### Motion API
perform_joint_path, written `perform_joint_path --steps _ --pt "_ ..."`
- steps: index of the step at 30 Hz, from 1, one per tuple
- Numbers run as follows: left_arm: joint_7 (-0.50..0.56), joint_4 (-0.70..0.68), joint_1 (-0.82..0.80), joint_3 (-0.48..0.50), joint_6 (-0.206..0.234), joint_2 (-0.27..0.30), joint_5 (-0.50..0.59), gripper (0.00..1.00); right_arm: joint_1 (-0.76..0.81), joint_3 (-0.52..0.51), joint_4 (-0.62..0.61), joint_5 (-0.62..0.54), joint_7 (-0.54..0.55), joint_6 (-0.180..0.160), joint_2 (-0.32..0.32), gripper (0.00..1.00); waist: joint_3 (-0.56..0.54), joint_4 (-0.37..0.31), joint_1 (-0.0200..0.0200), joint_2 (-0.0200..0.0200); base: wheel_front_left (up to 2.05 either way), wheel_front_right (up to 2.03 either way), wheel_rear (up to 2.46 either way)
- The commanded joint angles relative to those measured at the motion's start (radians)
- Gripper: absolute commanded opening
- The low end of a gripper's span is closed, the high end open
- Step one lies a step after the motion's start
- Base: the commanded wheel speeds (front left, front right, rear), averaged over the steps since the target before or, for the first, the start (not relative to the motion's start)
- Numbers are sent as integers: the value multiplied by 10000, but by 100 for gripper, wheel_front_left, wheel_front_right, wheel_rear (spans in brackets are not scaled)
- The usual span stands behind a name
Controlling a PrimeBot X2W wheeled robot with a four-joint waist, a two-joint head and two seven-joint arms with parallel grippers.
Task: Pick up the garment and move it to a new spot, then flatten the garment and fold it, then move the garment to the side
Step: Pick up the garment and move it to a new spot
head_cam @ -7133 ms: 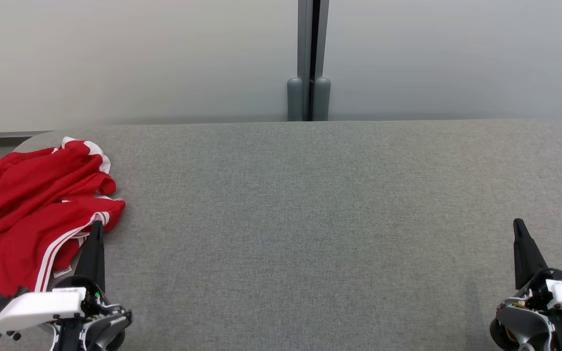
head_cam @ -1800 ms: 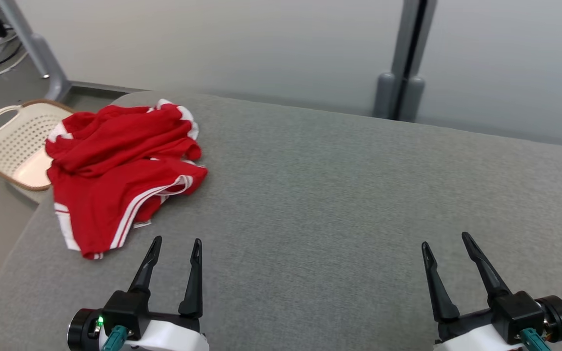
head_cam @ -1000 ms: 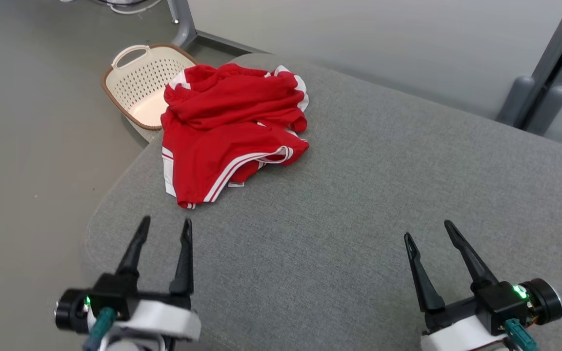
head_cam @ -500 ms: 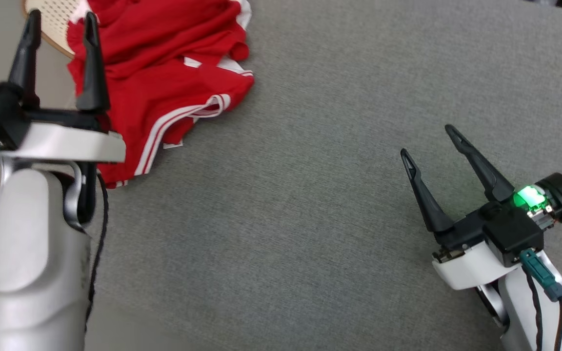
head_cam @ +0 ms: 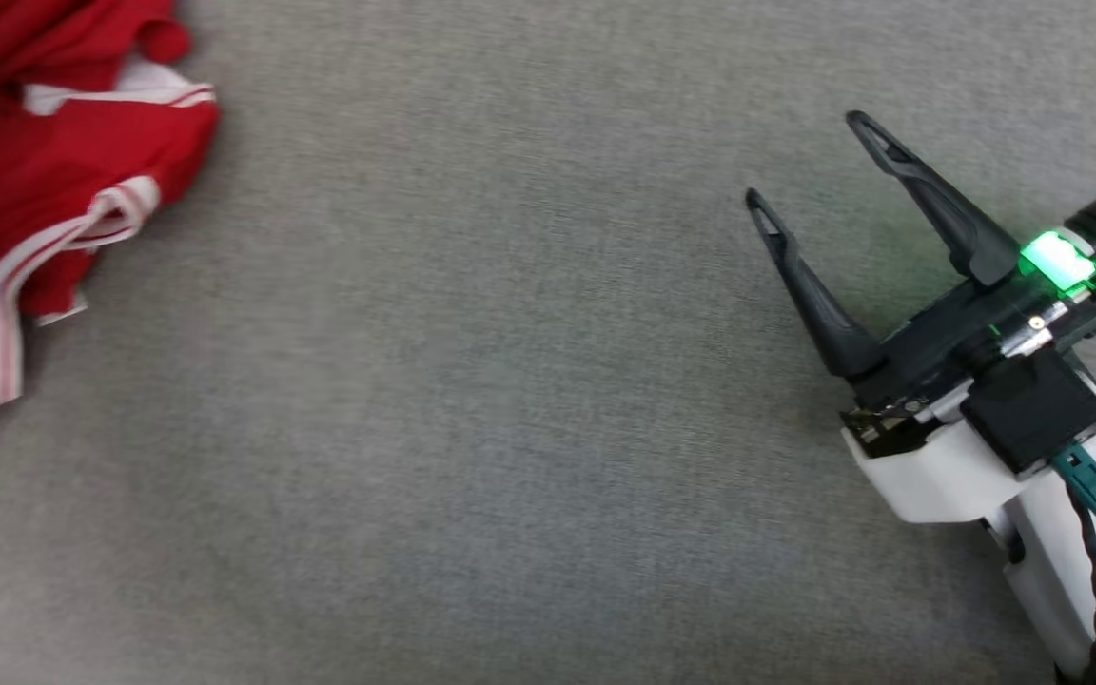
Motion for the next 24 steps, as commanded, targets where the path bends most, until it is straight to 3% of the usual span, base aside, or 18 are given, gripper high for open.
perform_joint_path --steps 1,11,12,13,18,24 --pt "462 282 -214 -203 -60 272 -236 100 -379 284 -289 120 -60 -13 -57 100 541 -871 -1 0 0 0 0" --pt "2327 892 112 -1395 -51 1573 -1005 100 -996 735 -1154 317 -60 -15 422 100 687 -1991 -1 0 0 0 0" --pt "2253 899 150 -1466 -50 1721 -1051 54 -990 793 -1213 319 -60 -15 471 100 679 -2068 -1 0 0 0 0" --pt "2088 920 152 -1492 -50 1914 -1011 0 -981 834 -1264 318 -60 -15 515 100 672 -2127 -1 0 0 0 0" --pt "837 970 5 -1303 -29 2381 -994 0 -784 854 -1256 394 -60 -15 650 100 474 -2285 -1 0 0 0 0" --pt "-309 385 -150 -1314 -43 2332 -1331 0 -250 348 -1190 432 -60 -15 898 100 -349 -2138 -1 0 0 0 0"
